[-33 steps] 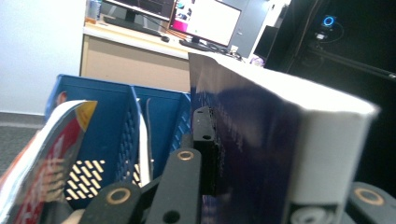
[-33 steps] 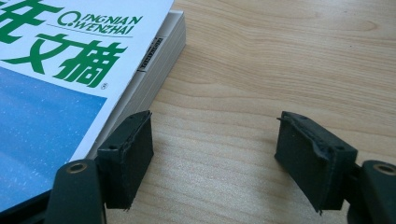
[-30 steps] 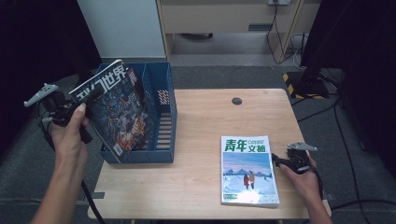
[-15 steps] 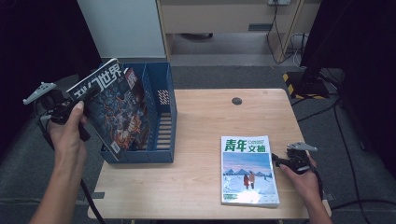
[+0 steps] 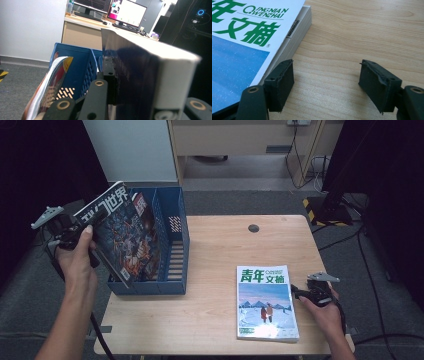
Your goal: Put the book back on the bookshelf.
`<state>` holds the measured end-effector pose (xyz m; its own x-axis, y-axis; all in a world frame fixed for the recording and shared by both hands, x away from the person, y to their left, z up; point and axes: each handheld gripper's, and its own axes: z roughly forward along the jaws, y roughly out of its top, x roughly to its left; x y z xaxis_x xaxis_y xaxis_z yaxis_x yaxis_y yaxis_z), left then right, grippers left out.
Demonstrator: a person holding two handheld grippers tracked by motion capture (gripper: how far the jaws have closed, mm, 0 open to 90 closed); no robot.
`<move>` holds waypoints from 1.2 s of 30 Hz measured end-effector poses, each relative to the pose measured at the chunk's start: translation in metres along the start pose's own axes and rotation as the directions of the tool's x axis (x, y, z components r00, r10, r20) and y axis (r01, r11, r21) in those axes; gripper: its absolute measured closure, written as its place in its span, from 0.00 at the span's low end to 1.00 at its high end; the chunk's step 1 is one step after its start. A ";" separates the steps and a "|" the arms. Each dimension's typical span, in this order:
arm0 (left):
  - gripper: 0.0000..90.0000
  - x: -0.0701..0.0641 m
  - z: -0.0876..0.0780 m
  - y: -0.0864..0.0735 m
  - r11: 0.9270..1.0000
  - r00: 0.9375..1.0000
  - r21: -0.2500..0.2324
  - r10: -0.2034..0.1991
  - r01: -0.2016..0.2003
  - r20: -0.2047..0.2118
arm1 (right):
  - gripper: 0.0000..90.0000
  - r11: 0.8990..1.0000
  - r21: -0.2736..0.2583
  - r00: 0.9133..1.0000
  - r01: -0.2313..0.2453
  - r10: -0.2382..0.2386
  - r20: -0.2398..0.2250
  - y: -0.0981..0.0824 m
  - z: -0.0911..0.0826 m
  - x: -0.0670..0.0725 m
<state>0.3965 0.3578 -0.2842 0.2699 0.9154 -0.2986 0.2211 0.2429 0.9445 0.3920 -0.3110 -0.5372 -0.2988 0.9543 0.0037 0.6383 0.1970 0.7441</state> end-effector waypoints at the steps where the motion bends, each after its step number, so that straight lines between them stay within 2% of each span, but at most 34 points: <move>1: 0.91 -0.001 0.001 0.000 1.000 1.000 0.002 0.000 0.000 0.001 | 0.31 1.000 0.000 1.000 0.000 0.000 0.000 0.000 0.000 0.000; 8: 0.91 -0.008 0.011 0.000 1.000 1.000 0.007 -0.008 0.008 0.001 | 0.31 1.000 0.000 1.000 0.000 0.000 0.000 0.000 0.000 0.000; 14: 0.91 -0.012 0.017 0.004 1.000 1.000 0.014 0.013 -0.013 -0.017 | 0.31 1.000 0.000 1.000 0.000 0.000 -0.001 0.000 0.000 0.000; 18: 0.91 -0.013 0.024 0.001 1.000 1.000 0.021 0.022 -0.021 -0.018 | 0.31 1.000 0.000 1.000 0.000 0.000 0.000 0.000 0.000 0.000; 21: 0.91 -0.015 0.029 -0.002 0.999 0.999 0.028 0.042 -0.042 -0.021 | 0.31 1.000 0.000 1.000 0.000 0.000 -0.001 0.000 0.000 0.000; 24: 0.91 -0.015 0.035 -0.005 0.999 1.000 0.026 0.024 -0.024 -0.019 | 0.31 1.000 -0.001 1.000 0.002 -0.002 -0.001 0.000 0.000 0.000; 33: 0.91 -0.020 0.044 -0.011 1.000 1.000 0.024 0.018 -0.018 0.008 | 0.31 1.000 -0.003 1.000 0.001 -0.001 0.002 0.000 0.000 0.000; 36: 0.90 -0.018 0.046 -0.014 1.000 1.000 0.022 -0.007 0.007 0.019 | 0.31 1.000 -0.003 1.000 0.003 -0.003 0.001 0.000 0.000 0.000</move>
<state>0.4315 0.3228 -0.2983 0.2862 0.9074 -0.3078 0.2430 0.2420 0.9393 0.3919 -0.3106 -0.5374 -0.2997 0.9540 0.0007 0.6354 0.1990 0.7461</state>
